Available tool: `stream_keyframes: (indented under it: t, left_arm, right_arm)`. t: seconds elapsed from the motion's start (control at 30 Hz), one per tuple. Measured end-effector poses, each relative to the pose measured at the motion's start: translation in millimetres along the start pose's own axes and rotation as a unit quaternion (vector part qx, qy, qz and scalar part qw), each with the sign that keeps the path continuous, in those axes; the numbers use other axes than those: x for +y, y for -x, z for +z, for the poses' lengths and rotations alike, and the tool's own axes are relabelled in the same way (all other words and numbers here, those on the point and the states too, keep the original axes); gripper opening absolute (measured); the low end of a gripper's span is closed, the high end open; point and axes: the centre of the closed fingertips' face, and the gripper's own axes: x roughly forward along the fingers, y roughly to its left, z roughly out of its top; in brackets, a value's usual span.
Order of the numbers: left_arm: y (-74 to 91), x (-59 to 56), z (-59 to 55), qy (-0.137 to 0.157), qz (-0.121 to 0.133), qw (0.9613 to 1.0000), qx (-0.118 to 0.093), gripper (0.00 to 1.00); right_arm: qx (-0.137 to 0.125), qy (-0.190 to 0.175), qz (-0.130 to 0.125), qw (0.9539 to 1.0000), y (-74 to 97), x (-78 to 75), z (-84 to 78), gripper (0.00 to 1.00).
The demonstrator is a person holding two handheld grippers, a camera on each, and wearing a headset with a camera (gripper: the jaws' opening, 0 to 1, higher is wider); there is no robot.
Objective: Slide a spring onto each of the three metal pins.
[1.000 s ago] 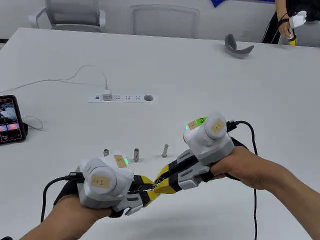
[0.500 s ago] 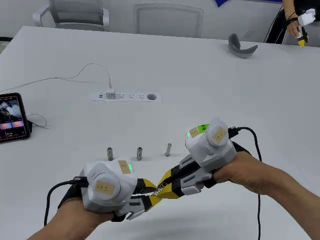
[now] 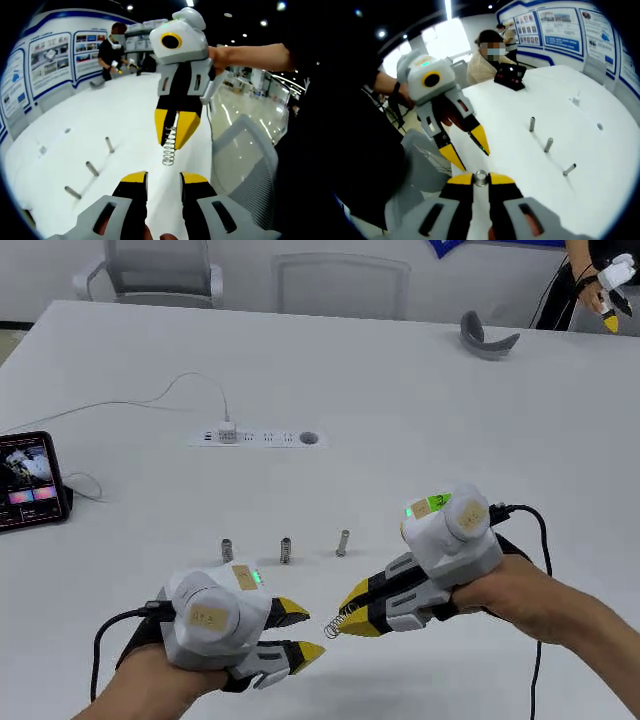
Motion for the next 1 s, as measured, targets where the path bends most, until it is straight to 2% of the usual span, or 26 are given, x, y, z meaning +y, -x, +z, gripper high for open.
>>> stream_keyframes:
  t: [0.2, 0.5, 0.73, 0.9, 1.0]
  left_arm:
    - [4.0, 7.0, -9.3, 0.007, 0.018, 0.9998, 0.007, 0.29]
    - [16.5, 23.5, -20.8, 0.044, 0.055, 0.9975, 0.005, 0.35]
    - [31.9, 42.2, -29.7, 0.078, 0.089, 0.9930, -0.001, 0.39]
    - [41.7, 56.5, -38.1, 0.099, 0.118, 0.9881, -0.002, 0.43]
    - [48.1, 61.1, -41.4, 0.106, 0.128, 0.9860, -0.005, 0.44]
  right_arm:
    - [0.000, -0.015, -0.011, 0.9998, 3.6, -4.4, -7.9, 0.12]
    - [0.009, -0.024, -0.038, 0.9990, 7.8, -16.5, -22.9, 0.12]
    - [0.019, -0.037, -0.048, 0.9980, 7.0, -25.4, -30.4, 0.12]
    - [0.024, -0.041, -0.054, 0.9974, 6.0, -32.7, -33.0, 0.12]
    - [0.027, -0.044, -0.057, 0.9970, 5.9, -37.8, -33.5, 0.12]
